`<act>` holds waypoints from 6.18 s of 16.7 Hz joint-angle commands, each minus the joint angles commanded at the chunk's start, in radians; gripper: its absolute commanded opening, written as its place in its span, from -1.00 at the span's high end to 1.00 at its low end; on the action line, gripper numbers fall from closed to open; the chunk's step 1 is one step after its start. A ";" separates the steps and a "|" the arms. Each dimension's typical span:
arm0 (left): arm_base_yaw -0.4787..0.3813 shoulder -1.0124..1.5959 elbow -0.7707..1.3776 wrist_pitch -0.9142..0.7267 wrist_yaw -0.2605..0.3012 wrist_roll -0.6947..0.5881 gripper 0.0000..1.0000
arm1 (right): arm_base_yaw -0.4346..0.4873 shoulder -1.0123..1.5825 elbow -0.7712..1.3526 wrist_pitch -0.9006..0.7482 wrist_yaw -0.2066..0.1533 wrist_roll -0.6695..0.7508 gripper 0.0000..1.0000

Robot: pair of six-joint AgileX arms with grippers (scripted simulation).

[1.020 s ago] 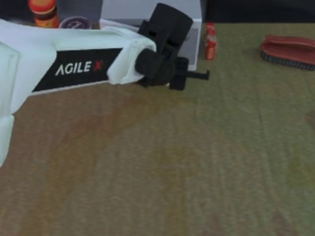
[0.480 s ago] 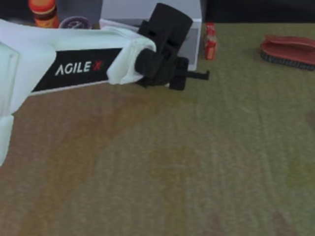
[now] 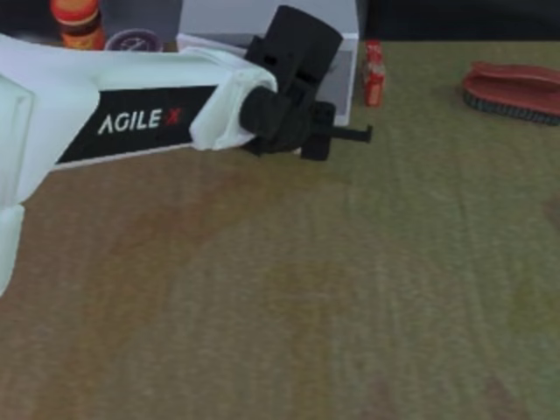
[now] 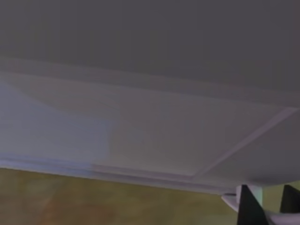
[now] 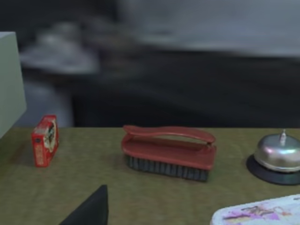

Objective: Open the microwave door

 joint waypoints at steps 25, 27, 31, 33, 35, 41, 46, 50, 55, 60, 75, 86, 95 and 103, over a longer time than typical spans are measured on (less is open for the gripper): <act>0.018 -0.053 -0.085 0.046 0.062 0.076 1.00 | 0.000 0.000 0.000 0.000 0.000 0.000 -1.00; 0.018 -0.053 -0.085 0.046 0.062 0.076 1.00 | 0.000 0.000 0.000 0.000 0.000 0.000 -1.00; 0.018 -0.053 -0.085 0.046 0.062 0.076 1.00 | 0.000 0.000 0.000 0.000 0.000 0.000 -1.00; 0.018 -0.053 -0.085 0.046 0.062 0.076 1.00 | 0.000 0.000 0.000 0.000 0.000 0.000 -1.00; 0.018 -0.053 -0.085 0.046 0.062 0.076 1.00 | 0.000 0.000 0.000 0.000 0.000 0.000 -1.00; 0.027 -0.079 -0.122 0.065 0.097 0.113 1.00 | 0.000 0.000 0.000 0.000 0.000 0.000 -1.00; 0.036 -0.095 -0.149 0.076 0.117 0.142 1.00 | 0.000 0.000 0.000 0.000 0.000 0.000 -1.00; 0.036 -0.095 -0.149 0.076 0.117 0.142 1.00 | 0.000 0.000 0.000 0.000 0.000 0.000 -1.00; 0.036 -0.095 -0.149 0.076 0.117 0.142 1.00 | 0.000 0.000 0.000 0.000 0.000 0.000 -1.00; 0.036 -0.095 -0.149 0.076 0.117 0.142 1.00 | 0.000 0.000 0.000 0.000 0.000 0.000 -1.00; 0.051 -0.129 -0.191 0.098 0.165 0.196 1.00 | 0.000 0.000 0.000 0.000 0.000 0.000 -1.00; 0.058 -0.135 -0.208 0.101 0.177 0.213 1.00 | 0.000 0.000 0.000 0.000 0.000 0.000 -1.00; 0.058 -0.135 -0.208 0.101 0.177 0.213 1.00 | 0.000 0.000 0.000 0.000 0.000 0.000 -1.00; 0.051 -0.134 -0.208 0.100 0.187 0.210 1.00 | 0.000 0.000 0.000 0.000 0.000 0.000 -1.00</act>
